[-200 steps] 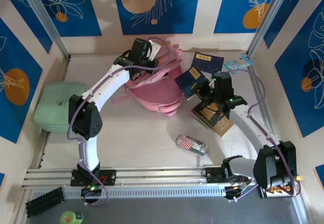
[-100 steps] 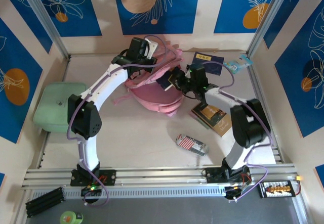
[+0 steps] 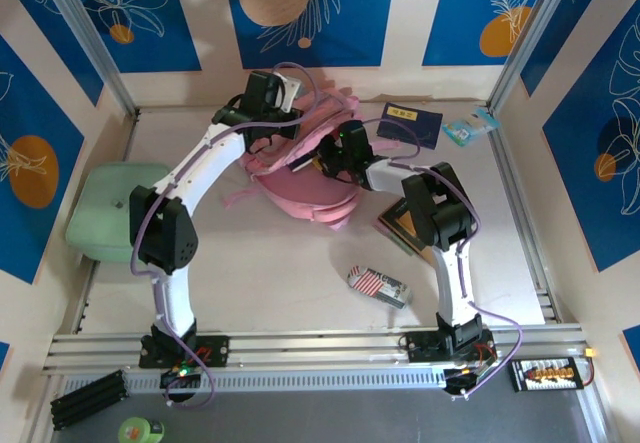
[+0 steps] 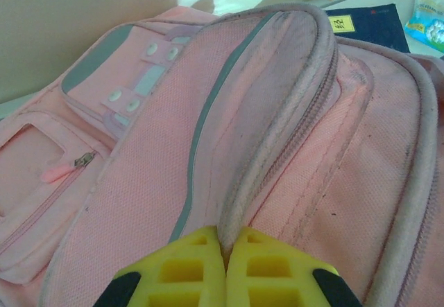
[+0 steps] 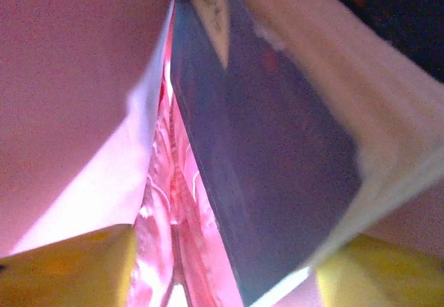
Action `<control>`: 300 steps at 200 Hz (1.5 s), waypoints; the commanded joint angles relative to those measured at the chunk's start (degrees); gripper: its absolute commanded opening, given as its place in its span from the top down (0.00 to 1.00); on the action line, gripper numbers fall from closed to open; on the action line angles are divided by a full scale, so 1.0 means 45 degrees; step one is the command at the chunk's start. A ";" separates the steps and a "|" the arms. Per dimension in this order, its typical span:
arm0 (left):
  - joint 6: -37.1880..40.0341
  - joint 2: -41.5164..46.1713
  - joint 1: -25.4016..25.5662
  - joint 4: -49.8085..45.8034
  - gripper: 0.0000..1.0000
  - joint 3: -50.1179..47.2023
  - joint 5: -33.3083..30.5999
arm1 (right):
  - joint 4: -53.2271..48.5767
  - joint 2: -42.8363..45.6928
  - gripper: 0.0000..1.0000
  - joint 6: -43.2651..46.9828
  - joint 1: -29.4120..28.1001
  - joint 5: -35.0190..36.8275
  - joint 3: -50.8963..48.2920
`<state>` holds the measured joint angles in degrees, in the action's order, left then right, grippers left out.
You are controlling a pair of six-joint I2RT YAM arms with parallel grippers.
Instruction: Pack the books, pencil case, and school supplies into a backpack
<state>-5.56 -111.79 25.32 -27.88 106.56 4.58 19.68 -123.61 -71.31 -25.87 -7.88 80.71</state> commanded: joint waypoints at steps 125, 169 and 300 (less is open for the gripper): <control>-0.0925 0.3753 -0.0919 0.2097 0.49 -0.6340 0.0765 | -1.0203 0.9872 0.21 0.4134 0.2031 0.5211 -0.6254; -0.2052 0.5050 -0.0884 0.2078 0.17 -0.7831 0.1693 | -1.1386 0.9033 0.20 0.3733 0.3064 0.4829 -0.6449; -0.4435 0.4871 0.0277 0.2567 0.04 -0.8211 0.2352 | -0.7170 0.3650 0.22 0.2917 0.2611 0.2313 -0.3660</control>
<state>-22.68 -89.06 25.65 -17.91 69.80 15.03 -17.50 -101.95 -57.67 -13.04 6.50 62.00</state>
